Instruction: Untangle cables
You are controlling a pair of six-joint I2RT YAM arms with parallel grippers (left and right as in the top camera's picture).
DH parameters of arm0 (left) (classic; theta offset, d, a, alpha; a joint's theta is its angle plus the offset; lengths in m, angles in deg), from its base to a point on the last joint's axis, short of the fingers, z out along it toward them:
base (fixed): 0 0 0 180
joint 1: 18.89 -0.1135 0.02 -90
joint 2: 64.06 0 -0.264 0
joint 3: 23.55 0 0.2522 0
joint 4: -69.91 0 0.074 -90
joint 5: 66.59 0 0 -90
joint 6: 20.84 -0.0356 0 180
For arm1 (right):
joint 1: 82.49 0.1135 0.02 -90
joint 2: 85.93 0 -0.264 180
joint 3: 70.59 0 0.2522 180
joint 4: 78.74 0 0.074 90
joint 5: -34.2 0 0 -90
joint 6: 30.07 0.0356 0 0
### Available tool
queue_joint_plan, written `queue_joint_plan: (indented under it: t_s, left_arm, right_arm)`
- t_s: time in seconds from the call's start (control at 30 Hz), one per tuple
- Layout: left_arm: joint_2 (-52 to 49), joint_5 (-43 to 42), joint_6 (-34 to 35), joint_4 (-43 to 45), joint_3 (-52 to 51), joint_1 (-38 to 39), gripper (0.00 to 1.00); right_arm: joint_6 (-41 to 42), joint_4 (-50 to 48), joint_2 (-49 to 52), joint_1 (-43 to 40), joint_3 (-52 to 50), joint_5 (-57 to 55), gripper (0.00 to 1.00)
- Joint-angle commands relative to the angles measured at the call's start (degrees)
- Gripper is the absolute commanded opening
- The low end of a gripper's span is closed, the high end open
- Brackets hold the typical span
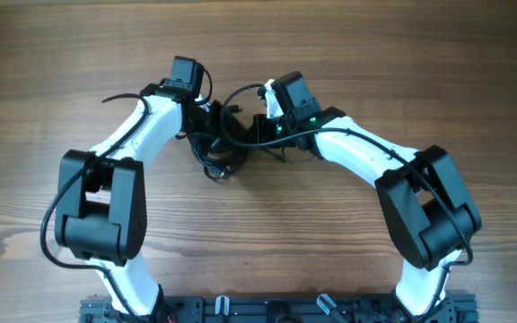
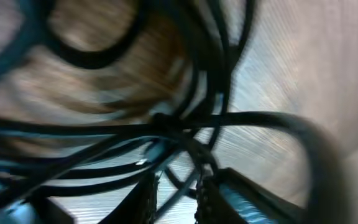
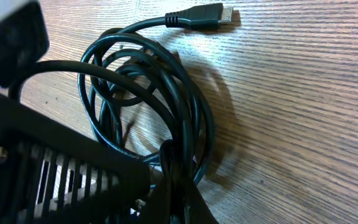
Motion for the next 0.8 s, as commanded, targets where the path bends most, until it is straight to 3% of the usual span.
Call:
queue_joint_plan:
  t_s: [0.0, 0.23, 0.7, 0.77]
  left_arm:
    - [-0.76, 5.46, 1.25, -0.2, -0.46, 0.42, 0.3]
    - [-2.36, 1.18, 8.0, 5.14, -0.46, 0.5, 0.3]
    - [-2.45, 1.36, 9.79, 4.96, -0.46, 2.03, 0.31]
    - [-2.45, 1.42, 9.73, 4.52, -0.48, 2.03, 0.46]
  right_arm:
    - [0.24, -0.42, -1.29, -0.24, 0.44, 1.36, 0.04]
    - [0.24, -0.57, -1.29, -0.22, 0.44, 1.36, 0.04]
    - [0.22, -0.55, -1.27, -0.17, 0.44, 1.36, 0.04]
    - [0.22, -0.57, -1.27, -0.17, 0.44, 1.36, 0.04]
